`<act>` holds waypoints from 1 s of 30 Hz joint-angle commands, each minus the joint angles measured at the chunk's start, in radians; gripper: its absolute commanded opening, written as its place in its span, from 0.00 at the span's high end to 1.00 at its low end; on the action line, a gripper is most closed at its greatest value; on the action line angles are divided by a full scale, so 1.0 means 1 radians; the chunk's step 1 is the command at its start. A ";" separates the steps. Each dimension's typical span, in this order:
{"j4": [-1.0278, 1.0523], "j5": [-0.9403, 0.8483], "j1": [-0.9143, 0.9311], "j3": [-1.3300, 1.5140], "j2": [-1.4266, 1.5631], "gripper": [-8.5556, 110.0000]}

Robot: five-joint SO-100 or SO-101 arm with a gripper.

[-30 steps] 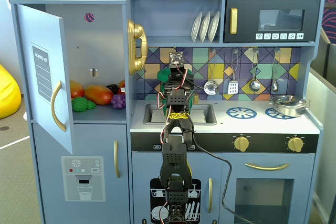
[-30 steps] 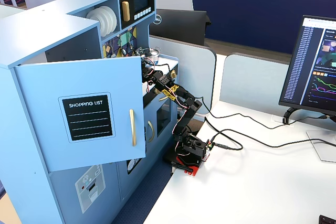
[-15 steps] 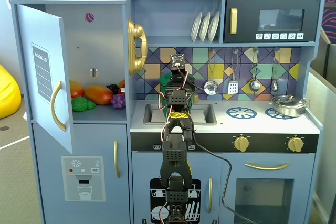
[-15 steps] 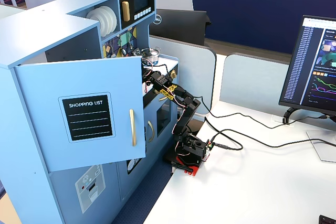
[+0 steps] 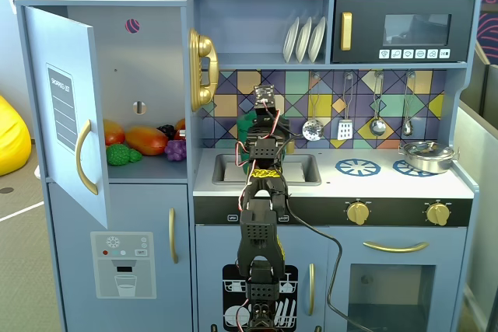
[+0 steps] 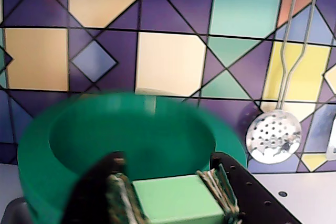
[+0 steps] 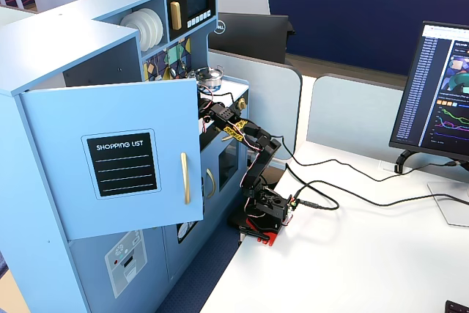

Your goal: Pick up the lid from the counter and put it on the green recipient

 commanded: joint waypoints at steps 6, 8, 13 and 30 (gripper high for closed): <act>-0.048 0.028 -0.006 -0.066 0.038 0.67; -0.051 0.025 -0.015 -0.095 0.041 0.67; -0.008 -0.014 -0.038 -0.149 0.087 0.65; 0.462 0.003 0.031 0.242 0.799 0.68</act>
